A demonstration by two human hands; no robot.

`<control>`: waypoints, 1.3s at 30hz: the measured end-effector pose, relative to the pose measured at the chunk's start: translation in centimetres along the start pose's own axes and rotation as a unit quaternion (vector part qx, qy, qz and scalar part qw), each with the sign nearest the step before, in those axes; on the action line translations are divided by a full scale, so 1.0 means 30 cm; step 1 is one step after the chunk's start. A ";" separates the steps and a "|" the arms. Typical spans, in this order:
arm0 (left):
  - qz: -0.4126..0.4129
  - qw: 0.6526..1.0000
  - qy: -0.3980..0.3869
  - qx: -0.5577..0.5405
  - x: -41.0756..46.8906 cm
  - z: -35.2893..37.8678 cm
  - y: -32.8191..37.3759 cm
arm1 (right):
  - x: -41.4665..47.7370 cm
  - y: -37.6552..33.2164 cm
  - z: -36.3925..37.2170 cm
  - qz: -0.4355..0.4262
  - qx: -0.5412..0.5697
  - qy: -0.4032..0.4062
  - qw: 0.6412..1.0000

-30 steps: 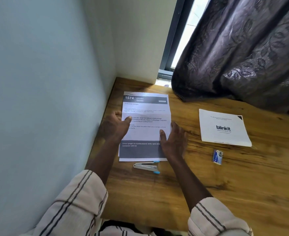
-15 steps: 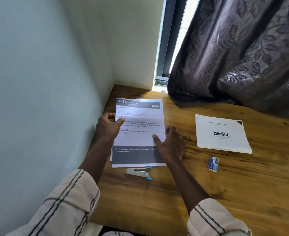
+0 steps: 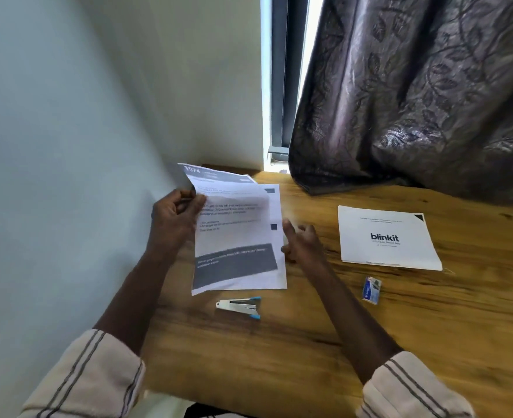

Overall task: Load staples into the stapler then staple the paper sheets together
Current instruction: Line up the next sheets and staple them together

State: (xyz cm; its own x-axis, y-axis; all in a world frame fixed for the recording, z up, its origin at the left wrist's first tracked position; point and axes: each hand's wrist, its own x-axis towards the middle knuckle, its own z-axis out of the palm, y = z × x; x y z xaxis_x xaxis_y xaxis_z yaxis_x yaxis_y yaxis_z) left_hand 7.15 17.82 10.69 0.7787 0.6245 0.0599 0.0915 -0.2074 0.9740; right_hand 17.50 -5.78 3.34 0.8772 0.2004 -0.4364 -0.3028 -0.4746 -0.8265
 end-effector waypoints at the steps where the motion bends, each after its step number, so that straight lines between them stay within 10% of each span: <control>1: 0.020 0.999 -0.020 -0.018 -0.010 -0.002 0.040 | -0.014 -0.018 -0.042 0.000 0.051 -0.035 0.998; 16: 0.102 0.938 -0.331 -0.022 -0.149 0.091 0.209 | -0.162 -0.021 -0.453 -0.077 0.276 -0.254 0.924; 28: -0.134 0.956 -0.216 0.150 -0.168 0.211 -0.125 | -0.131 0.164 -0.336 0.064 0.112 -0.016 0.992; 39: -0.222 0.946 -0.236 -0.015 -0.096 0.247 -0.091 | -0.105 0.073 -0.366 0.125 0.407 -0.082 0.901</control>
State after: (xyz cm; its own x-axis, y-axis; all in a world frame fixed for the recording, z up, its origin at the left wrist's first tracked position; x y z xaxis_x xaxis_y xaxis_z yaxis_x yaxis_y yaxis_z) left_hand 9.26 11.00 6.22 0.8585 0.2375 -0.4544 0.4630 0.0220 0.8861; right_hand 18.16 -16.85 6.81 0.6969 0.3292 -0.6372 -0.7150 0.2501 -0.6528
